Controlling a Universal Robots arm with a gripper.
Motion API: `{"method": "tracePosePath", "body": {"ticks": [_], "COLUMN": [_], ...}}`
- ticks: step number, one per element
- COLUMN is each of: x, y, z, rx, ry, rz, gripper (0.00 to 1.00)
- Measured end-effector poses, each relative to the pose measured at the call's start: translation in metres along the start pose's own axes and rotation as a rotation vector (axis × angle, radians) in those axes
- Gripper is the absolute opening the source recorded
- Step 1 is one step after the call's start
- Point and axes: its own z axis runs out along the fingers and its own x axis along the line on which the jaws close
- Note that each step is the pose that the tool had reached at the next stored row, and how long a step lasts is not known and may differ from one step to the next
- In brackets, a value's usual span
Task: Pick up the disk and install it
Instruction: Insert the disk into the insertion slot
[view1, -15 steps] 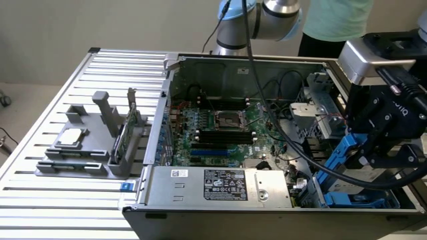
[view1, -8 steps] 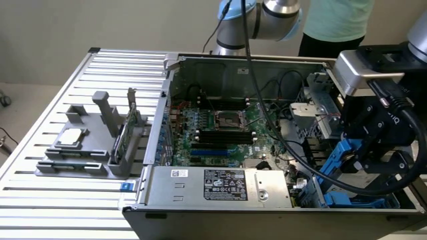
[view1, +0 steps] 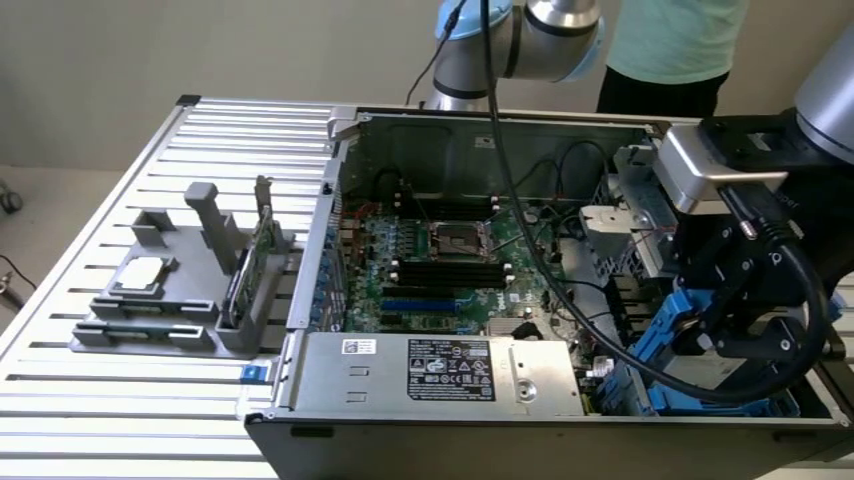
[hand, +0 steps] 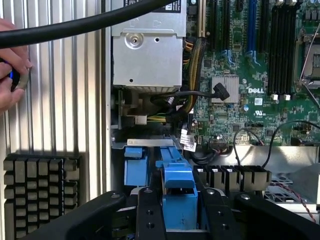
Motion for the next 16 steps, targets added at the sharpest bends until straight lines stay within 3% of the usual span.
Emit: {"method": "tracePosePath", "body": {"ticks": [2, 3, 5, 6, 16], "x": [-0.0002, -0.0001, 0.0000, 0.0001, -0.0031], "y": [-0.0001, 0.0000, 0.0000, -0.0001, -0.0026], "z": [0.0022, 0.0028, 0.0030, 0.0033, 0.0036], "rx": [0.0000, -0.0002, 0.0000, 0.0001, 0.0016], "ry": [-0.0020, -0.0015, -0.0004, -0.0004, -0.0003], "rz": [0.000, 0.000, 0.000, 0.000, -0.014], "gripper": [0.34, 0.40, 0.40, 0.47, 0.47]}}
